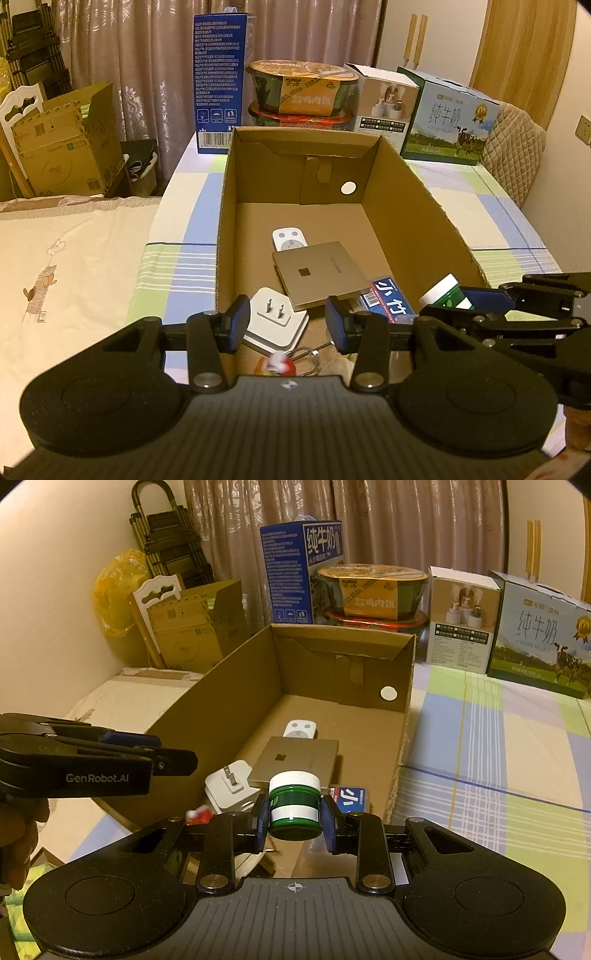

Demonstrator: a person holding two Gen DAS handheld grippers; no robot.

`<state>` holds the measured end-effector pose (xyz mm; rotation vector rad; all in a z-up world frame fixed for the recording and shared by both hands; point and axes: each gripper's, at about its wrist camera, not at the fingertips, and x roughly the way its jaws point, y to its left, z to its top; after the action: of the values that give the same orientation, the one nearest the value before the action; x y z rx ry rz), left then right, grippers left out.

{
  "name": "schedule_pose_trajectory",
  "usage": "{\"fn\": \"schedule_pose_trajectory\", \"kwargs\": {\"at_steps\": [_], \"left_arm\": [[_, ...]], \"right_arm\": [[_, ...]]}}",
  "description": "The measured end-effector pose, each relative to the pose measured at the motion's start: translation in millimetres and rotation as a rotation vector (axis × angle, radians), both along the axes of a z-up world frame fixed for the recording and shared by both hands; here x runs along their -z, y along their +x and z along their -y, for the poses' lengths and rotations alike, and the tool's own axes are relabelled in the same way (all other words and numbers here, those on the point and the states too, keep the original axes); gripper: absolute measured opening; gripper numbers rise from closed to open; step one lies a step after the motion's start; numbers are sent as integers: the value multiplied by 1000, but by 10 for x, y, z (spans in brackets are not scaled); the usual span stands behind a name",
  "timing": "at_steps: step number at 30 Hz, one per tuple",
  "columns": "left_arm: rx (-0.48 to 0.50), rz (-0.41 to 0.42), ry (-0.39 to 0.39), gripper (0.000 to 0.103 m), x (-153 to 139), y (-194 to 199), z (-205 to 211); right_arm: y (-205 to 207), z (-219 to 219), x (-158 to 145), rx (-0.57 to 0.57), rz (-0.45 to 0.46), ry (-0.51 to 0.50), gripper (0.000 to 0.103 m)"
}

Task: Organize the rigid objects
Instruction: 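Open the left tool to drop the figure while the right tool drops the jar into the box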

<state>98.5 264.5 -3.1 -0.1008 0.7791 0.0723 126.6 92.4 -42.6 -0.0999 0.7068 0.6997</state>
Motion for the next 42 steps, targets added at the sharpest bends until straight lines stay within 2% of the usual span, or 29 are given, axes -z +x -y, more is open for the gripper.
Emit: {"fn": "schedule_pose_trajectory", "kwargs": {"at_steps": [42], "left_arm": [[10, -9, -1, 39, 38, -21, 29]], "right_arm": [[-1, -17, 44, 6, -19, 6, 26]]}}
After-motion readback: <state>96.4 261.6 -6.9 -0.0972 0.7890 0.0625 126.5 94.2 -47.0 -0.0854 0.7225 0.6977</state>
